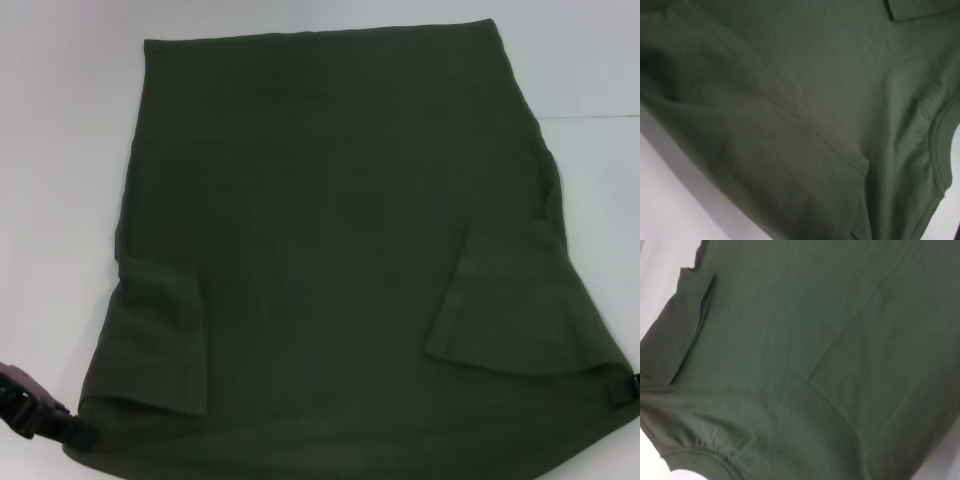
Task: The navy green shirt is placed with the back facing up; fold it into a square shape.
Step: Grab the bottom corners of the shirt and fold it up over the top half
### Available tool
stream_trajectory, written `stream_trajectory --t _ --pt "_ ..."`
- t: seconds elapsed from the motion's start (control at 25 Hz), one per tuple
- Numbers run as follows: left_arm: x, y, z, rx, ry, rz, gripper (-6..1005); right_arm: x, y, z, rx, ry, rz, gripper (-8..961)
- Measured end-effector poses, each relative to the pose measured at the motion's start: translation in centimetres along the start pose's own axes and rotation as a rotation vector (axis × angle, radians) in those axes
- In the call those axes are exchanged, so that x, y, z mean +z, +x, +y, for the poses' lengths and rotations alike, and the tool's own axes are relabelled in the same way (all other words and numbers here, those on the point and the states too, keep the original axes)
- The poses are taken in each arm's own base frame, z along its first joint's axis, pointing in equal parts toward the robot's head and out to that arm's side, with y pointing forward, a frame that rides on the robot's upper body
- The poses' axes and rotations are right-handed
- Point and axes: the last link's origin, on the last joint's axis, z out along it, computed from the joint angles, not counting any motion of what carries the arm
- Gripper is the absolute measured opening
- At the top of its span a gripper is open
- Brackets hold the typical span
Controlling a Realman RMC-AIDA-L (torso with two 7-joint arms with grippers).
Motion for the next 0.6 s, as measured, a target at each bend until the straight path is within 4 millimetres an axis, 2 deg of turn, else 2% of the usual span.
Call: stream_trajectory --t 0.32,0.6 --pt "-1.3 0.9 0.0 -0.008 -0.010 0.128 20 -1.1 -1.0 0.0 -0.026 -0.019 -0.112 62" --pt "-2.7 2.1 -1.2 -0.037 0.052 0.282 19 -2.1 -2.9 0.1 -0.029 -0.022 -0.242 63"
